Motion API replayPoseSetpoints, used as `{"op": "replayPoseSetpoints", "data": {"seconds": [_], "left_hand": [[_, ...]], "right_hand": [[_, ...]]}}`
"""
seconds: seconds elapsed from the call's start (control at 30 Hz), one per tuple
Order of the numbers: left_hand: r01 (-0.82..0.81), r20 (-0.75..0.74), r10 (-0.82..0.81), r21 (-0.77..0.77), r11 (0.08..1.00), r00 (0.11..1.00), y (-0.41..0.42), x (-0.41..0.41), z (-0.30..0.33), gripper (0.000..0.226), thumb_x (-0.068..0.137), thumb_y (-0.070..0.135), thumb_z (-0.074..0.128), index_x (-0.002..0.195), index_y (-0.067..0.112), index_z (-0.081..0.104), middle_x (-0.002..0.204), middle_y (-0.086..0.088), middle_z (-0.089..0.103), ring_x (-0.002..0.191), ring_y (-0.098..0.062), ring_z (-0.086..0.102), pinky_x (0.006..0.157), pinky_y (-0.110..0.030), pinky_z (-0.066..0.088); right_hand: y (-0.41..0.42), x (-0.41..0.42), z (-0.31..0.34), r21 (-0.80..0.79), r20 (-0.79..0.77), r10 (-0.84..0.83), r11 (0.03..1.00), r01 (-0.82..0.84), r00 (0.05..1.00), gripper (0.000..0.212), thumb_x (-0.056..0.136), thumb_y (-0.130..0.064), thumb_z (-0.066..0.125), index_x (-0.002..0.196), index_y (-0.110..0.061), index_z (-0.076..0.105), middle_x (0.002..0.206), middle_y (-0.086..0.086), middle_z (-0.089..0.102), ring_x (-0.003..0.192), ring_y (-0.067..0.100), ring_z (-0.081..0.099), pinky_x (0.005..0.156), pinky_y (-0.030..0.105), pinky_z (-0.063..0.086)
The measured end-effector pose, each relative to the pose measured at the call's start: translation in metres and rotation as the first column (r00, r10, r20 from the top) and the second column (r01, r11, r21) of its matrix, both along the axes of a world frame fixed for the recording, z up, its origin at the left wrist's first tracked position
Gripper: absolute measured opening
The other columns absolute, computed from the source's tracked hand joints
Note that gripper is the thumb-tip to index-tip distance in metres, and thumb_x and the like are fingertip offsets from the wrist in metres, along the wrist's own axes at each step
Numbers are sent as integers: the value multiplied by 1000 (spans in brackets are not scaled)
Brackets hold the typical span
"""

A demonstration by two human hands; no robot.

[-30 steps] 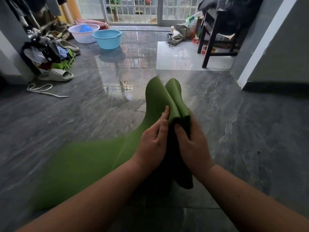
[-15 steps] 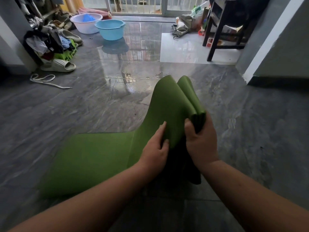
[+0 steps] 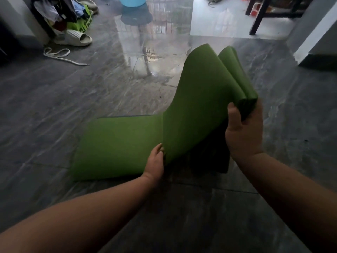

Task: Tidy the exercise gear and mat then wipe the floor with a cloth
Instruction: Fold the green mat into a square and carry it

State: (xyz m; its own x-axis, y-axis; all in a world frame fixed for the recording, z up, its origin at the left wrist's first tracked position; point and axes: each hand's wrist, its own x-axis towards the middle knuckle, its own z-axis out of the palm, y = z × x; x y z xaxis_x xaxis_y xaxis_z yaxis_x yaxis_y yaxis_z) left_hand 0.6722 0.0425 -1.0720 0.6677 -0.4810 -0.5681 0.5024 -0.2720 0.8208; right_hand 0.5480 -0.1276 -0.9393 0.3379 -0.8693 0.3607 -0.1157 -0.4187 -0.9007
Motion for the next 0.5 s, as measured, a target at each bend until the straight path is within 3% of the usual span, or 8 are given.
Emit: {"op": "replayPoseSetpoints", "data": {"seconds": [0.1,0.17,0.27,0.33,0.5], "left_hand": [[-104,-252,85,-63,993,964,-5,3,1,39,105,15,29,142,15,41,140,-7,47,135,-22,41,109,-31,30],[-111,-337,83,-66,992,938,-8,3,-3,39,105,24,30,140,18,44,148,-6,45,139,-21,39,112,-32,27],[-59,-403,32,-54,997,915,-10,6,-5,33,103,27,34,132,24,51,148,-6,47,141,-21,37,118,-36,23],[26,-438,-43,-44,999,898,-10,11,-7,37,103,31,35,136,25,49,150,-7,45,140,-22,37,119,-38,25],[200,-385,-172,33,979,907,2,64,23,56,101,57,24,140,22,46,145,-12,47,136,-35,40,107,-50,36]], "right_hand": [[5,3,-2,-28,-9,-2,1000,2,1000,52,94,-20,57,139,3,43,119,-2,54,101,-14,52,87,5,39],[12,5,-3,-38,-11,10,999,-10,1000,53,93,-18,57,139,4,43,123,3,54,106,-6,52,89,5,38],[27,10,-2,-28,-25,59,998,-60,998,55,93,-20,57,142,1,42,125,2,54,107,-8,52,89,5,38],[38,15,-1,-27,-44,101,994,-102,994,56,93,-21,58,143,-1,41,127,2,53,109,-12,51,91,5,37],[67,31,-4,-24,-80,244,969,-246,967,67,92,-29,59,150,-6,33,147,6,47,133,10,46,106,16,37]]}}
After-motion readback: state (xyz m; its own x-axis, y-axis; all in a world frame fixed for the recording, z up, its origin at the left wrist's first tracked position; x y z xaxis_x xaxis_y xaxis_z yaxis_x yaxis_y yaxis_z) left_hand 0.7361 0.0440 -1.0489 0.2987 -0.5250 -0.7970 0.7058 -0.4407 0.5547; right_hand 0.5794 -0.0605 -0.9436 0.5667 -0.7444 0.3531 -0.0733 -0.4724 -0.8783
